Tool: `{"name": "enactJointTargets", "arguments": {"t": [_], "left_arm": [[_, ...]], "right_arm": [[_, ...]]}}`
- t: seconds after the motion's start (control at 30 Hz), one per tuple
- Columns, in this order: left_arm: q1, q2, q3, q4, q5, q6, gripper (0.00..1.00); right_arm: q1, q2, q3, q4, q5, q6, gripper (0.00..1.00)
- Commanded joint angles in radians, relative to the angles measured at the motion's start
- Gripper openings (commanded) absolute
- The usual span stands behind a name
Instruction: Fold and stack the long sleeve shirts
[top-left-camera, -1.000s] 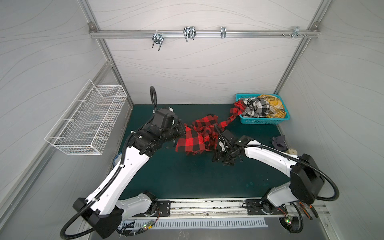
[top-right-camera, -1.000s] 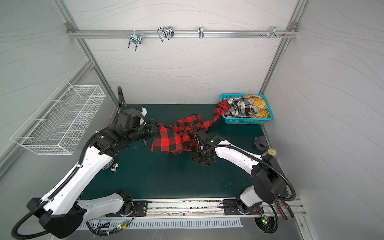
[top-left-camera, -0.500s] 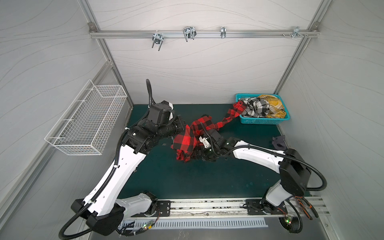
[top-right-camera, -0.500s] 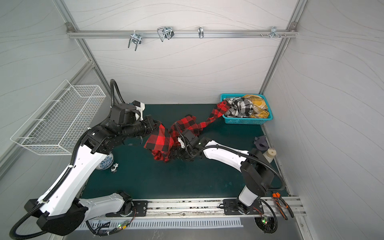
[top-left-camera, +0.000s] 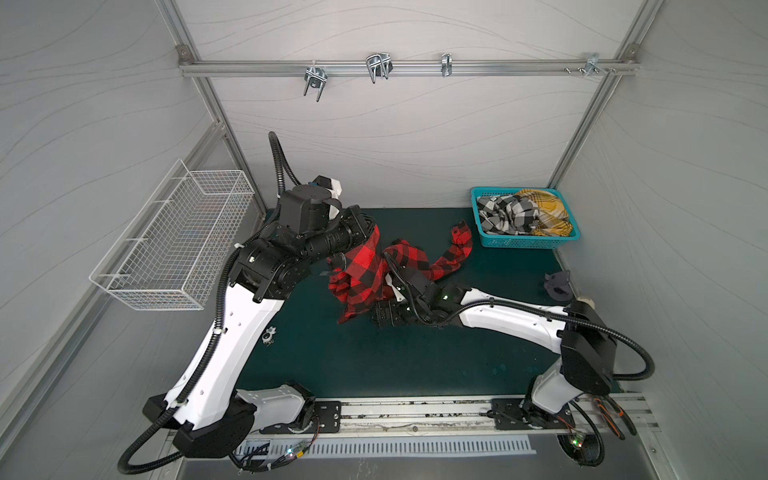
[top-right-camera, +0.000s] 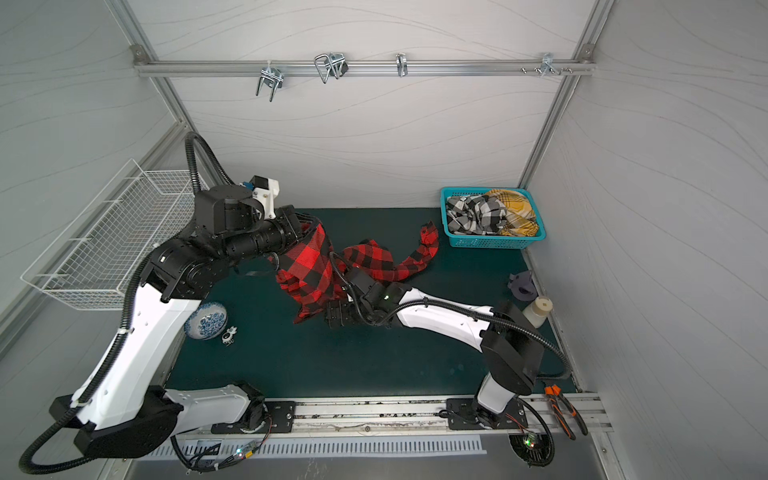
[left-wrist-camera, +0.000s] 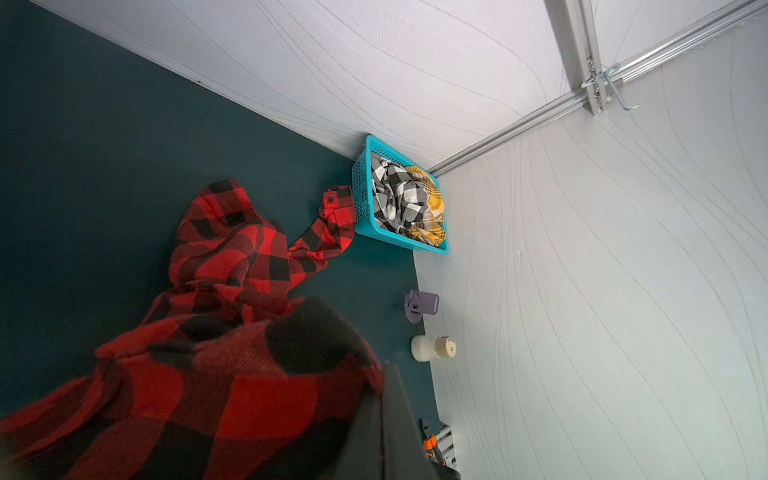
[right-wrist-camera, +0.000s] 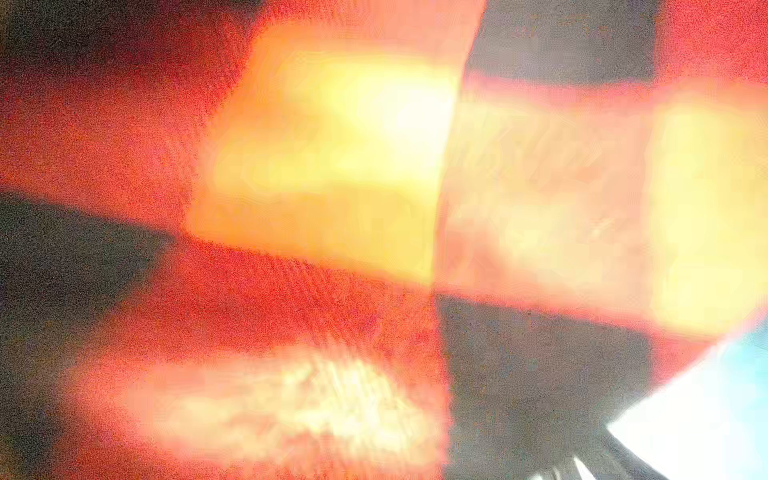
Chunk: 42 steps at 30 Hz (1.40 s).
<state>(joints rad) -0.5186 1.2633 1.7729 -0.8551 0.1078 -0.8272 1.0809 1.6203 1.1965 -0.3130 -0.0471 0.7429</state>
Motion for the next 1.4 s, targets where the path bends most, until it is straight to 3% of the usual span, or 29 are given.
{"name": "enactJointTargets", "arguments": {"t": [0.0, 0.13, 0.33, 0.43, 0.63, 0.7, 0.83, 0.97, 1.07, 1.1, 1.13, 1.27, 1.37], "left_arm": [[0.0, 0.014, 0.061, 0.069, -0.002, -0.018, 0.0], [0.0, 0.035, 0.066, 0.079, -0.003, -0.025, 0.0], [0.0, 0.035, 0.066, 0.09, -0.016, -0.035, 0.0], [0.0, 0.03, 0.066, 0.076, -0.036, -0.031, 0.0], [0.012, 0.027, 0.061, -0.03, -0.187, 0.004, 0.0], [0.041, 0.029, 0.033, -0.047, -0.209, 0.003, 0.0], [0.101, 0.036, -0.039, -0.024, -0.187, -0.021, 0.0], [0.1, 0.046, -0.063, -0.002, -0.149, -0.022, 0.0], [0.097, 0.03, -0.136, 0.026, -0.109, -0.035, 0.0], [0.095, 0.019, -0.174, 0.042, -0.087, -0.037, 0.0], [0.092, 0.007, -0.215, 0.063, -0.065, -0.04, 0.0], [0.053, -0.029, -0.446, 0.18, 0.099, -0.021, 0.0], [0.003, -0.013, -0.645, 0.229, 0.187, -0.017, 0.0]], "right_arm": [[0.048, -0.056, 0.013, 0.082, 0.073, -0.04, 0.94], [0.076, -0.081, 0.001, 0.13, 0.07, -0.067, 0.94], [0.047, -0.023, 0.044, 0.066, 0.111, -0.017, 0.9], [0.001, 0.002, 0.065, 0.057, 0.089, 0.008, 0.73], [-0.064, -0.045, 0.101, -0.121, 0.194, -0.045, 0.12], [-0.131, -0.076, 0.113, -0.186, 0.192, -0.106, 0.0], [-0.324, -0.088, 0.279, -0.346, 0.174, -0.35, 0.0], [-0.509, -0.015, 0.656, -0.594, 0.17, -0.585, 0.04], [-0.562, 0.005, 0.779, -0.697, 0.173, -0.622, 0.69], [-0.559, -0.009, 0.76, -0.718, 0.178, -0.624, 0.8], [-0.552, -0.034, 0.712, -0.725, 0.188, -0.612, 0.84], [-0.524, -0.238, 0.293, -0.693, 0.238, -0.425, 0.88], [-0.547, -0.395, -0.048, -0.595, 0.081, -0.252, 0.89]]}}
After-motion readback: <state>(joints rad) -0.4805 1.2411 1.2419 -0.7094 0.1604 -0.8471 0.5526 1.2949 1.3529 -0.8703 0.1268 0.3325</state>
